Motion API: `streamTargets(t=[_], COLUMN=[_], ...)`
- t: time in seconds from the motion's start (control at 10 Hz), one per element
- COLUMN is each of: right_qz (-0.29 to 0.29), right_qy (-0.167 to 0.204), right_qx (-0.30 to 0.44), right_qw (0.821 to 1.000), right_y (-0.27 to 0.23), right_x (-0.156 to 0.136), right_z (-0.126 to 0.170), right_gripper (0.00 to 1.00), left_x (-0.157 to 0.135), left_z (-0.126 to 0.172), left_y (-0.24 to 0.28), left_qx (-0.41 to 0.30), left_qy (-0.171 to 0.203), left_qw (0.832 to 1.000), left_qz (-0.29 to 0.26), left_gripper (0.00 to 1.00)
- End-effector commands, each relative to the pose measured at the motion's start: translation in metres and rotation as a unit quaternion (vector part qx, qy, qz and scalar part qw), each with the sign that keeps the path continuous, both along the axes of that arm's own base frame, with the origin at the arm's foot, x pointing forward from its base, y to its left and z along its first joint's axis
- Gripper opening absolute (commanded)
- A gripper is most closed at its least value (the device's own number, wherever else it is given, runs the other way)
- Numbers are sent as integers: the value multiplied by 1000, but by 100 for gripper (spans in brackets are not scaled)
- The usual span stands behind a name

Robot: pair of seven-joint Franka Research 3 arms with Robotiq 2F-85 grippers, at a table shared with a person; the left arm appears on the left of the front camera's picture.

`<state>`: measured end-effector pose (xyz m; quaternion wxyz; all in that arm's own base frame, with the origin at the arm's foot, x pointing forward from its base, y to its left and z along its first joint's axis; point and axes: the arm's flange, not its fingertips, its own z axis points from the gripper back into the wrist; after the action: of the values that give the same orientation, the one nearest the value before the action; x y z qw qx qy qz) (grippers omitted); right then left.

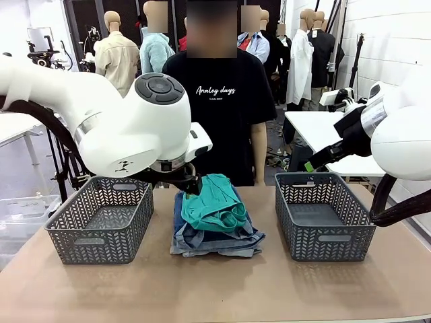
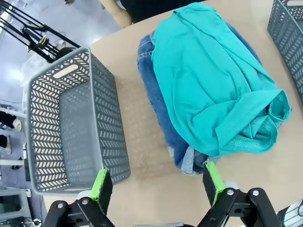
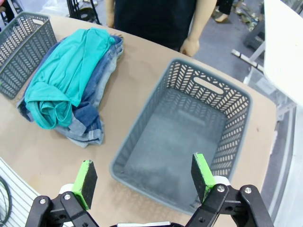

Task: Sort the tops and bottoms.
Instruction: Lift clothes from the center of the table with your left hand.

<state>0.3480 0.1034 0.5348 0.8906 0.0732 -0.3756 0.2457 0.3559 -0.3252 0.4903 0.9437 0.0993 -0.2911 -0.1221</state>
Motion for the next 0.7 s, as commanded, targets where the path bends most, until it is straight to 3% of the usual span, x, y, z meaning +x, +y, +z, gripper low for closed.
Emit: streamTargets(t=[0.0,0.1,0.2,0.3,0.4,0.6], right_qz=[3,3,3,3,3,3], right_qy=[-1,-1,-1,-1,-1,-1], right_qx=[2,2,2,2,2,2], right_qw=[1000,1000,1000,1000,1000,1000], right_y=[0,0,0,0,0,0], right_x=[1,1,1,1,1,1], right_z=[0,0,0,0,0,0], right_gripper=[100,100,100,100,100,100], left_x=[0,2,23,51,68,76], left_z=[-3,24,41,47,48,29], left_y=[-2,-15,-26,-40,-52,-74], left_qx=[0,-73,-127,-188,-218,-191], left_qy=[4,10,26,75,112,149], left_qw=[1000,997,991,979,969,970], left_qz=[-2,-24,-21,-27,-30,-16], left_gripper=[100,100,100,100,100,100])
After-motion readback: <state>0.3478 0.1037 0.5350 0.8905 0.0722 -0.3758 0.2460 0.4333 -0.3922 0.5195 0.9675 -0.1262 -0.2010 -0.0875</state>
